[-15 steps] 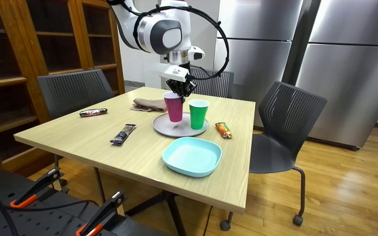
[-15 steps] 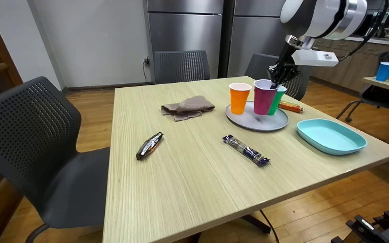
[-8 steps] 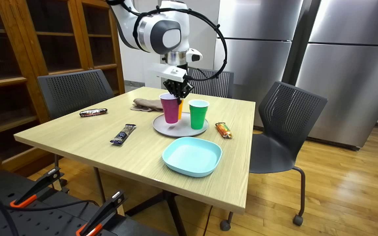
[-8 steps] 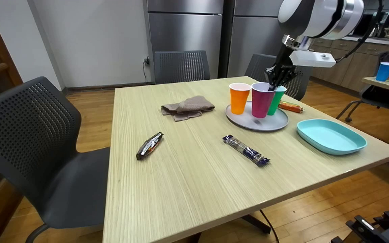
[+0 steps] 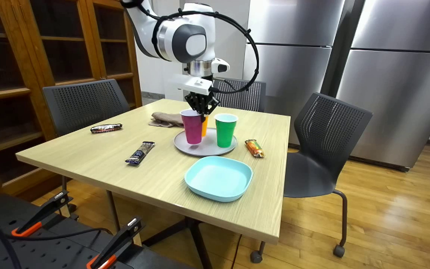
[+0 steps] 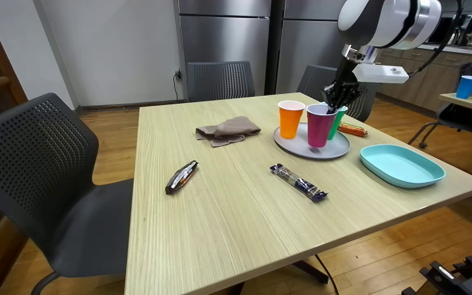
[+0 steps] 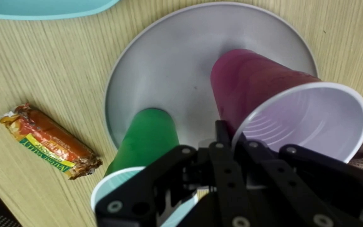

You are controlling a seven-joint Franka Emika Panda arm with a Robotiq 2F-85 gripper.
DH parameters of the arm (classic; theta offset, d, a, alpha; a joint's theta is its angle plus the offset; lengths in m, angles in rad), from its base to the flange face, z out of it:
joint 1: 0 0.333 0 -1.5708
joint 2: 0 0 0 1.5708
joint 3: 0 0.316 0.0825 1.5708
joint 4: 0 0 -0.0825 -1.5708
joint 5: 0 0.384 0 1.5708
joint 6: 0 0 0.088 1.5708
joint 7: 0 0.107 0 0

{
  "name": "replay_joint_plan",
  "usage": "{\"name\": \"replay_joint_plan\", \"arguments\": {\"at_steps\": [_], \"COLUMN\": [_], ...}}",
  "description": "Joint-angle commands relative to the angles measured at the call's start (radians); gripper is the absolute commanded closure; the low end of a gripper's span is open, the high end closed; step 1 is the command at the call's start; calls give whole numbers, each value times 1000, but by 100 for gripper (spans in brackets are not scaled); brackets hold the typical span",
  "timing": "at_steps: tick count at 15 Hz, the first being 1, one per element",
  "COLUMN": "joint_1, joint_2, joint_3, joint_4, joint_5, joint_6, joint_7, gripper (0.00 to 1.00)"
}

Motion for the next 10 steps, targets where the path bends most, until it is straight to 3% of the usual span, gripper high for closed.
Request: {"name": "replay_joint_plan", "arguments": {"at_steps": [1,8,9,10], "joint_1": [-27,-48,-50,-55], "joint_2": [8,23,19,11], "joint_3": [24,42,46,51], "joint_4": [16,21,17,13], "joint_5": [-26,-14,-16,-14], "joint_6": [-35,-46,-46,-50], "joint_7": [30,20,13,8], "gripper": [99,99,90,70]}}
